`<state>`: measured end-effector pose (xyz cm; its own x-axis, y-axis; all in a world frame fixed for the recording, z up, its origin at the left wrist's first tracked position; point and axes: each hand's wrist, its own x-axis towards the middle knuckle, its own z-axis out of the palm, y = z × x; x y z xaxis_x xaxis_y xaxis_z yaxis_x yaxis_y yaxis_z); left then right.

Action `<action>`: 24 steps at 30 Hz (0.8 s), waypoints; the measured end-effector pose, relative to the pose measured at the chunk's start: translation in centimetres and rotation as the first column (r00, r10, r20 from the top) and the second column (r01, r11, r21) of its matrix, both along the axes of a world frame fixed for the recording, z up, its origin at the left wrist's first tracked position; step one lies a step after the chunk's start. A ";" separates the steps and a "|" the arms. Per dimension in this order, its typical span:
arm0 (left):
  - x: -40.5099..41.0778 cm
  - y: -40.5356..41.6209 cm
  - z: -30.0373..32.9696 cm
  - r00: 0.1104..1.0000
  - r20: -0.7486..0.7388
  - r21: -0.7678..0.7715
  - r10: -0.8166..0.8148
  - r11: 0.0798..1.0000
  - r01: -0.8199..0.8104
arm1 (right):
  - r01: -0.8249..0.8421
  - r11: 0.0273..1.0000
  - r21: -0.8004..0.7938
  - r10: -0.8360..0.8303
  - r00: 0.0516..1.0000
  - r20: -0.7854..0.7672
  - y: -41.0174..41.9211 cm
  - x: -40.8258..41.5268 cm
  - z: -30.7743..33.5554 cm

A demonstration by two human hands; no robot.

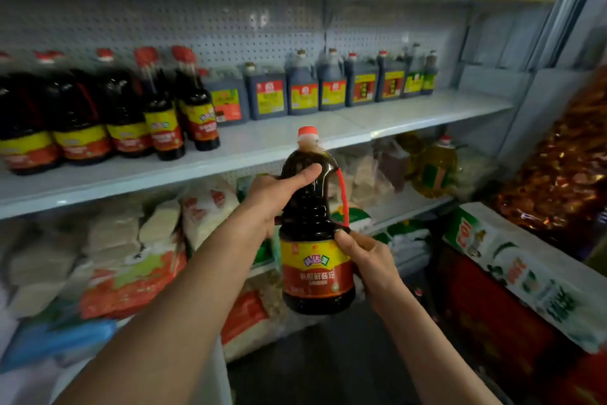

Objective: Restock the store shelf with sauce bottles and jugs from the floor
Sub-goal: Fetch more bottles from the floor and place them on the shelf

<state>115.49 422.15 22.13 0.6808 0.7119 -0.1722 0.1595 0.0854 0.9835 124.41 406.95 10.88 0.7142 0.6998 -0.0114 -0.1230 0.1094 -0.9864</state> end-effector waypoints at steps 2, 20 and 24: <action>-2.5 0.4 2.3 0.999 0.027 0.036 0.043 0.998 -0.044 | -0.026 0.999 0.033 0.025 0.999 0.027 1.2 -1.8 1.7; -22.9 22.4 7.8 0.954 0.170 -0.053 0.247 0.969 -0.241 | -0.283 0.953 0.108 0.265 0.951 0.159 28.3 -17.5 5.8; -26.3 29.8 8.0 0.939 0.234 0.000 0.251 0.966 -0.258 | -0.336 0.934 0.118 0.317 0.936 0.155 35.9 -21.2 6.8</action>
